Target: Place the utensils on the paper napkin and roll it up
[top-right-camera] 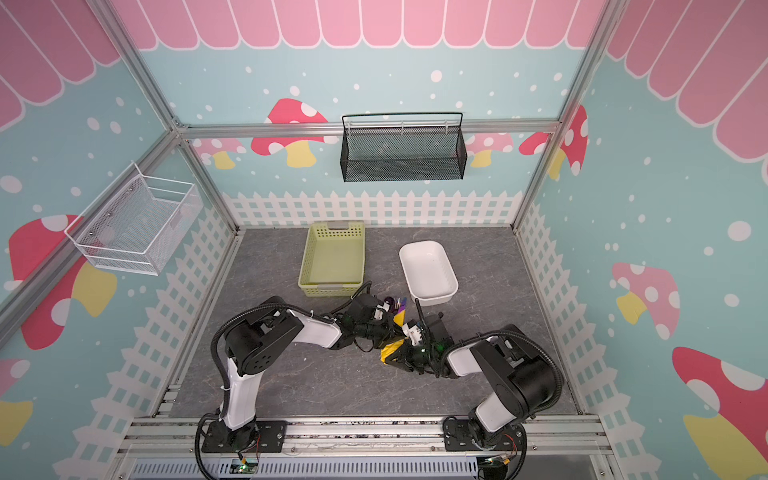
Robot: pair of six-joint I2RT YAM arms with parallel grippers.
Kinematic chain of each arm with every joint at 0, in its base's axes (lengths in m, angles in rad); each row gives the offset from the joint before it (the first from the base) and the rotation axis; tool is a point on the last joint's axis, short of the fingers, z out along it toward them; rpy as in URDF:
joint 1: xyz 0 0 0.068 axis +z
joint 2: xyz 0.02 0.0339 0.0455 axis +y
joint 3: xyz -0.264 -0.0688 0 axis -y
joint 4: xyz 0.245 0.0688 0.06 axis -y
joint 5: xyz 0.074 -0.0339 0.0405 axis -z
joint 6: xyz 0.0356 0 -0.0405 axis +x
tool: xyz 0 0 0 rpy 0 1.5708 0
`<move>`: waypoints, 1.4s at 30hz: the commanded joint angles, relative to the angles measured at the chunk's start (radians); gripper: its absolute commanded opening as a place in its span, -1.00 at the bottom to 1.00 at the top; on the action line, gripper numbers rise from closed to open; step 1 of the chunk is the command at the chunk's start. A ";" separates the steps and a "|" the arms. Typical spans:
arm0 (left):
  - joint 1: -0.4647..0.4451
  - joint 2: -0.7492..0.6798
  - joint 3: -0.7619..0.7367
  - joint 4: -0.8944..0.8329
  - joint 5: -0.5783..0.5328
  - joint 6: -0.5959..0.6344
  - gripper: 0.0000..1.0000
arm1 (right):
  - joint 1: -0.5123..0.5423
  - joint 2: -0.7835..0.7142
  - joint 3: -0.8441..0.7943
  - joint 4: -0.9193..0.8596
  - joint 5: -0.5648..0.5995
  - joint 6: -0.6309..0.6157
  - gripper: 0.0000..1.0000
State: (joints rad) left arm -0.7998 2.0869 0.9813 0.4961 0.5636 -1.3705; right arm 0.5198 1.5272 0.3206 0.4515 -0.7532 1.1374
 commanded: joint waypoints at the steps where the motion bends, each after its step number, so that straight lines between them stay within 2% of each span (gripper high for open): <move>1: -0.008 0.028 -0.020 0.062 0.031 -0.026 -1.00 | 0.002 -0.089 -0.016 -0.189 0.063 -0.003 -0.73; 6: -0.007 0.033 -0.024 0.062 0.033 -0.023 -1.00 | -0.037 -0.251 -0.048 -0.307 0.074 -0.033 -0.68; 11: -0.007 0.032 -0.029 0.070 0.030 -0.025 -1.00 | -0.064 -0.324 -0.041 -0.312 0.071 -0.011 -0.43; 16: -0.008 0.030 -0.032 0.074 0.028 -0.027 -1.00 | -0.066 -0.278 0.010 -0.288 0.053 -0.012 -0.31; 19: -0.007 0.029 -0.031 0.074 0.028 -0.026 -1.00 | -0.067 -0.219 0.022 -0.235 0.016 -0.011 -0.31; 26: -0.007 0.027 -0.036 0.078 0.023 -0.025 -1.00 | -0.066 -0.158 0.040 -0.194 0.026 0.011 -0.32; 30: -0.007 0.027 -0.036 0.076 0.024 -0.026 -1.00 | -0.067 -0.136 0.042 -0.179 0.025 0.010 -0.43; 36: -0.007 0.023 -0.037 0.076 0.019 -0.027 -1.00 | -0.066 -0.152 0.024 -0.202 0.039 0.001 -0.91; 42: -0.006 0.024 -0.036 0.076 0.021 -0.026 -1.00 | -0.066 -0.192 0.001 -0.302 0.076 -0.050 -1.00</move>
State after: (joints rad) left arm -0.8001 2.0987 0.9577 0.5583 0.5804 -1.3804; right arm 0.4580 1.3586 0.3397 0.2195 -0.7059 1.1213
